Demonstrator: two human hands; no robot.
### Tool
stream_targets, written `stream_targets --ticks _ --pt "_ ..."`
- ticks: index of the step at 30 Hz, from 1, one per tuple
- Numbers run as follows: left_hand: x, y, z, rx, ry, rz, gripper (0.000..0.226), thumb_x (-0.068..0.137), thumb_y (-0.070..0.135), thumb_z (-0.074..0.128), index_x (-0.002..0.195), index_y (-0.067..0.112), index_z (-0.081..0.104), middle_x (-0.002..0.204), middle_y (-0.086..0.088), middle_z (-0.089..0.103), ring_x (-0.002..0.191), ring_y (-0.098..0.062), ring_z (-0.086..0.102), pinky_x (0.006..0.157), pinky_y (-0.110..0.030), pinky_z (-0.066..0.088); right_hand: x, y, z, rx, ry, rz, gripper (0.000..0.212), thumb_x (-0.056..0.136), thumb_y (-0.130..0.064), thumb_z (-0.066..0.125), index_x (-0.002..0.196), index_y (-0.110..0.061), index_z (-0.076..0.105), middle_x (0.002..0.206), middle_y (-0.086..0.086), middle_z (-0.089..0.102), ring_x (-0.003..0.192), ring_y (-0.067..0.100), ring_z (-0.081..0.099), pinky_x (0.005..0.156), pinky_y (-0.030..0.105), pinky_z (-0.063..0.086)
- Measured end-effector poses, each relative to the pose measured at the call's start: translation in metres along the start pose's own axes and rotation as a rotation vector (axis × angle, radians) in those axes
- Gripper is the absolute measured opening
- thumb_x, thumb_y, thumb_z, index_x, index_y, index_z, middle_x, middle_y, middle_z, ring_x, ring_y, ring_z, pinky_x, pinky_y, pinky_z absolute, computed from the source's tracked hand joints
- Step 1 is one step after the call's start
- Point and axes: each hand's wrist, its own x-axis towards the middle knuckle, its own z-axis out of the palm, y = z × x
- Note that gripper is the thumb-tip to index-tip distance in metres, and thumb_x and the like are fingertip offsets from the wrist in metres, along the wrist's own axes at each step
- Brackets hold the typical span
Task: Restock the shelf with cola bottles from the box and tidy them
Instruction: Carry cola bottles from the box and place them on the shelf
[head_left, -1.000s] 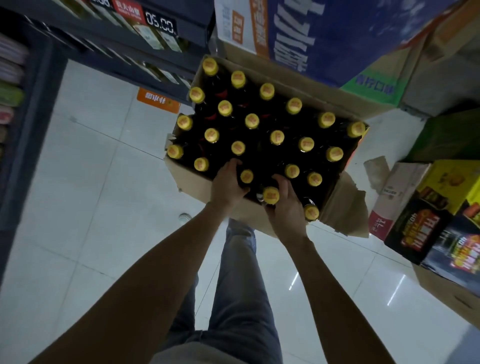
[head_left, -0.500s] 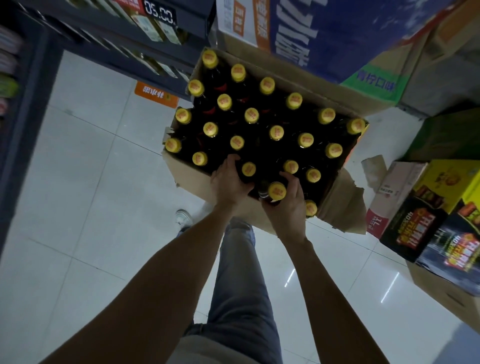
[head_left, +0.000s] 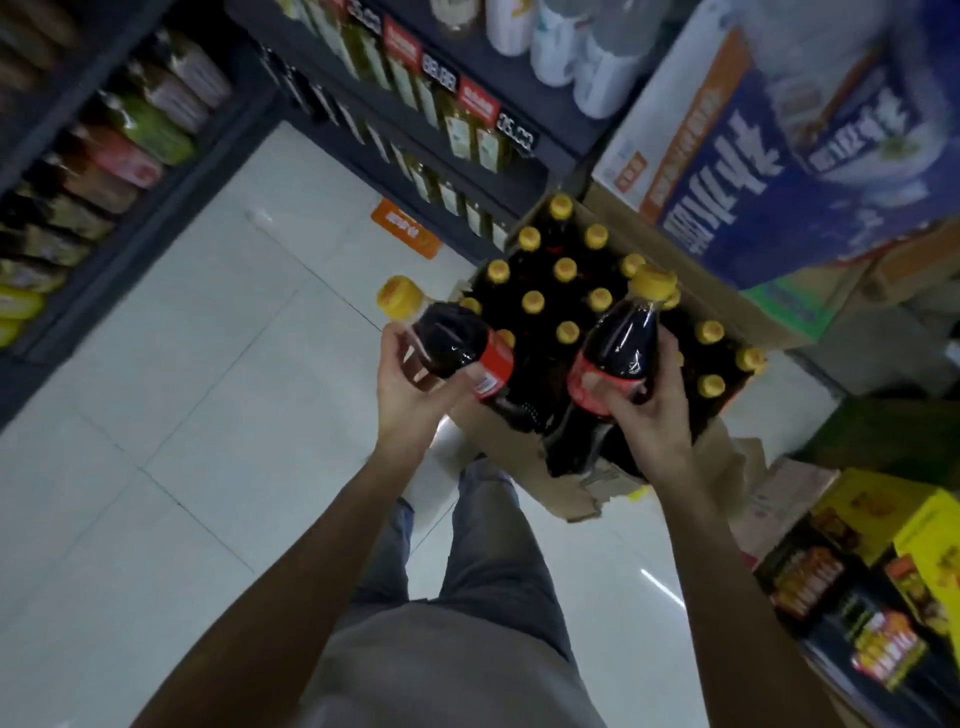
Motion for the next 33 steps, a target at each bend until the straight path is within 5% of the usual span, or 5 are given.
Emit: stream_targets --ticks 6,13,24,29,33 --pt "-0.012 0.025 -0.109 -0.377 0.278 -0.088 0.082 0.056 0.057 0.08 0.115 0.008 0.052 0.098 -0.004 0.064 0.086 -0.013 0.065 0.076 -0.026 0.053 0.002 -0.044 0.109 0.012 -0.261 0.067 0.056 0.074 -0.029 0.073 0.125 -0.027 0.048 0.113 -0.007 0.064 0.103 0.007 0.063 0.086 0.024 0.05" --pt "-0.068 0.029 -0.29 -0.722 0.409 -0.166 0.05 0.085 0.051 0.05 0.107 0.007 0.058 0.088 -0.008 0.064 0.071 -0.019 0.063 0.065 -0.026 0.054 -0.047 -0.072 0.321 -0.163 -0.626 0.105 0.017 0.09 -0.031 0.059 0.106 -0.026 0.056 0.098 -0.005 0.066 0.085 0.008 0.064 0.074 0.019 0.05" --pt "-0.195 0.028 -0.603 -0.381 0.776 -0.127 0.061 0.069 0.06 0.064 0.104 0.01 0.061 0.09 -0.008 0.065 0.082 -0.022 0.061 0.083 -0.04 0.047 -0.209 -0.075 0.657 -0.287 -1.033 0.016 0.018 0.09 -0.036 0.059 0.104 -0.026 0.055 0.096 -0.003 0.064 0.082 0.01 0.064 0.075 0.028 0.05" --pt "-0.225 0.051 -0.727 -0.214 0.936 -0.039 0.04 0.084 0.048 0.061 0.104 0.014 0.059 0.088 0.0 0.067 0.074 -0.009 0.065 0.066 -0.021 0.051 -0.266 -0.094 0.796 -0.303 -1.168 -0.068 0.03 0.085 -0.039 0.066 0.108 -0.024 0.055 0.098 0.004 0.067 0.085 0.024 0.066 0.08 0.043 0.053" --pt "-0.227 0.074 -0.84 -0.118 1.029 0.072 0.031 0.087 0.043 0.061 0.106 0.019 0.057 0.09 -0.001 0.068 0.073 -0.009 0.067 0.063 -0.02 0.052 -0.302 -0.116 0.91 -0.274 -1.275 -0.152 0.035 0.086 -0.037 0.064 0.115 -0.02 0.055 0.102 0.006 0.067 0.084 0.02 0.067 0.072 0.034 0.053"
